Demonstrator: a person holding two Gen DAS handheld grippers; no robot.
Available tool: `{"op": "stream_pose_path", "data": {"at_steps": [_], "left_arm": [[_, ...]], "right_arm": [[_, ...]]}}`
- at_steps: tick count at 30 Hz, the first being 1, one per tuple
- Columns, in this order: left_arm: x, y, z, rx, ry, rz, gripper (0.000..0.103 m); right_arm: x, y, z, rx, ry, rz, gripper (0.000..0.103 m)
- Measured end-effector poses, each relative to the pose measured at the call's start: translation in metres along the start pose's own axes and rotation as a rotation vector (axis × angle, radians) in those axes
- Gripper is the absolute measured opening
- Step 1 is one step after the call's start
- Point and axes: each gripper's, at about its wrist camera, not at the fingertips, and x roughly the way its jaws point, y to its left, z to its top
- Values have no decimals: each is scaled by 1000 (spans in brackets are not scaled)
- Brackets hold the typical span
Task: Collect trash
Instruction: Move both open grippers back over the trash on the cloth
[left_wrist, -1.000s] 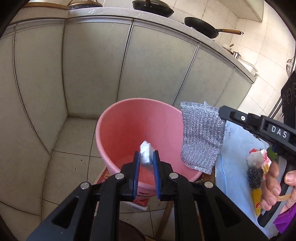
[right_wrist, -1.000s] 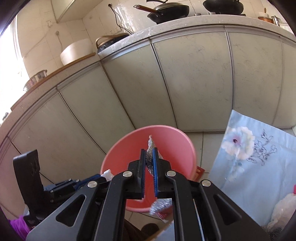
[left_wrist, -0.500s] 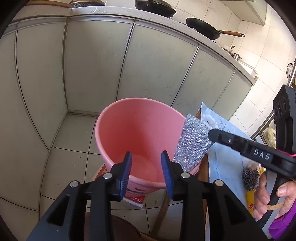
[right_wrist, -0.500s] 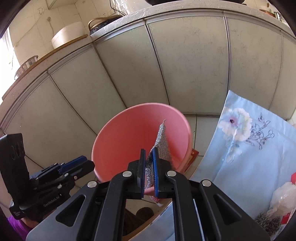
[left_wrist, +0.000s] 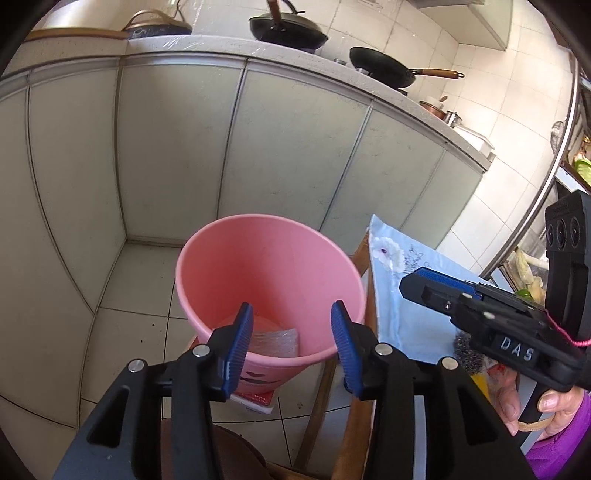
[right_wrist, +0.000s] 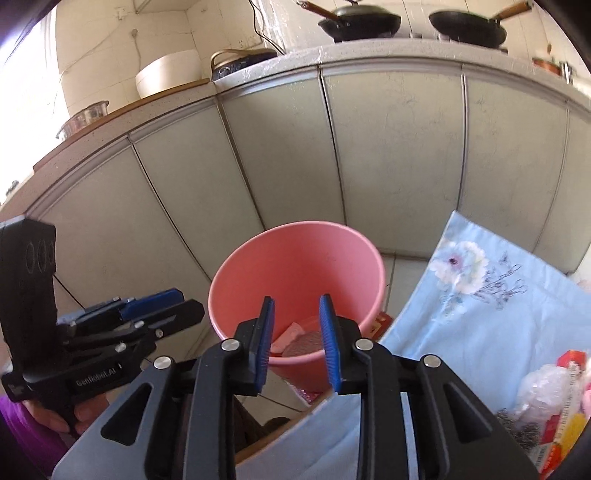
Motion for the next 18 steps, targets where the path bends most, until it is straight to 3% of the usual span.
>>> {"op": "stream_pose_path", "data": {"at_steps": [5,8,12,18], "left_arm": [[-6,-27,1,42,4,-54,48],[-6,-49,-3,79,15,-93,49],[2,-84,-11,146,49,-139,50],[12,-138,-27,265,107,-208,50]], "right_arm": [[-38,5,-23,-76,-70,-91,26],[-59,-2,-36,-82,-69,-137,26],[-94,-22,-56,-35,-84,-181,26],[-162,-70,-96,88,-147,-355,26]]}}
